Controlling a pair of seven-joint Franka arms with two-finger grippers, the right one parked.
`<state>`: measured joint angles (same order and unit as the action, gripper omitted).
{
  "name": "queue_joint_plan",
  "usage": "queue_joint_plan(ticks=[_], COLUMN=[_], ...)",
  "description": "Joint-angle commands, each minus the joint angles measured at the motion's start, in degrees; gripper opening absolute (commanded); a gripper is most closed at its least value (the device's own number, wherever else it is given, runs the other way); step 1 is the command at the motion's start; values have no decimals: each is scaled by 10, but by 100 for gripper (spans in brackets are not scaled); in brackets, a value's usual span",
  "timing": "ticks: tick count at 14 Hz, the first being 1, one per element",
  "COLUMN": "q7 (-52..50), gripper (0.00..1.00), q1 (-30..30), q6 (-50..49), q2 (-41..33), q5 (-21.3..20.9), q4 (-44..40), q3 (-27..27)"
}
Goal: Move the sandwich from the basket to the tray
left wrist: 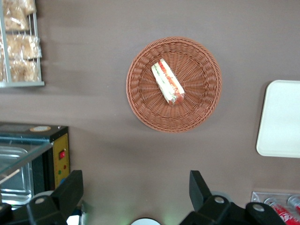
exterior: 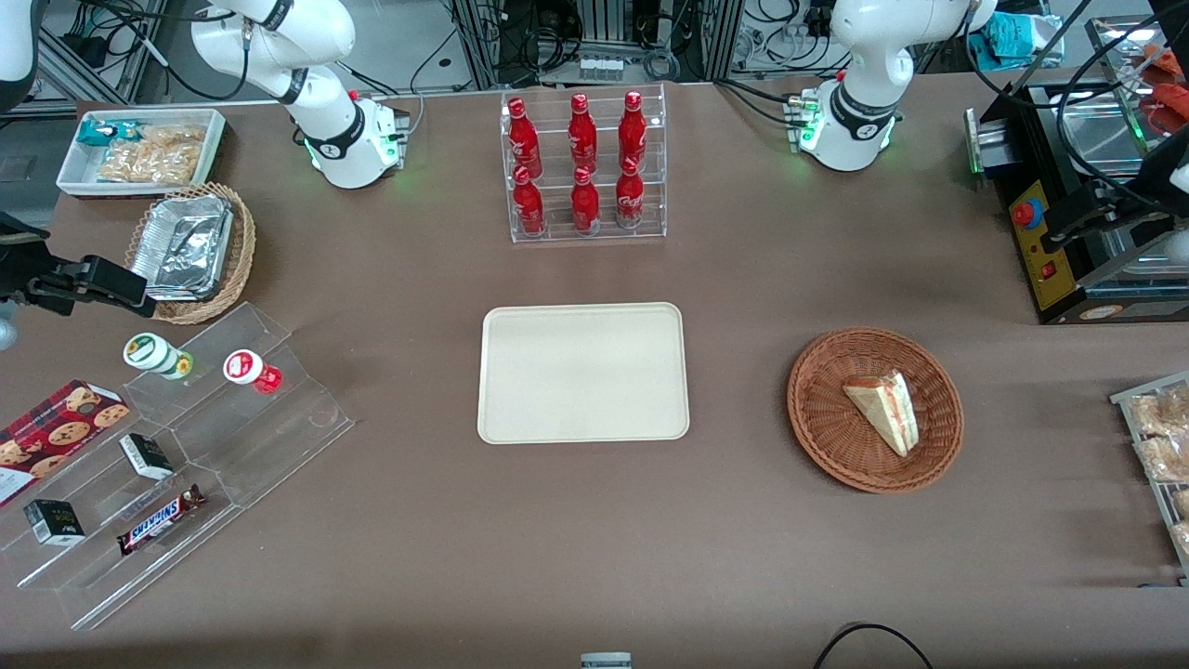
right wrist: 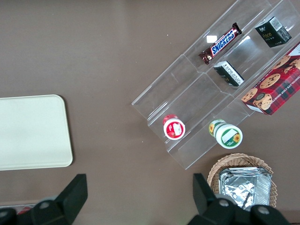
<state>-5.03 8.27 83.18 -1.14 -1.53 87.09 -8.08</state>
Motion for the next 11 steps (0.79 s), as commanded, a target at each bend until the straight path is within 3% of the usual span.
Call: queue_joint_plan(ticks=[1,5,7,9,11], q7=[-70,-117,-200,-307,-370], gripper=[100,100,100,100,100], q1=[2,1,-3,-22,-32], q6=[8,91,182,219,249], q2=[31,62,72,118,164], q5=[-5,-8,-8,-10,-54], q4=[6,86,160,171,172], q3=[-3,-3,-4,-6,-6])
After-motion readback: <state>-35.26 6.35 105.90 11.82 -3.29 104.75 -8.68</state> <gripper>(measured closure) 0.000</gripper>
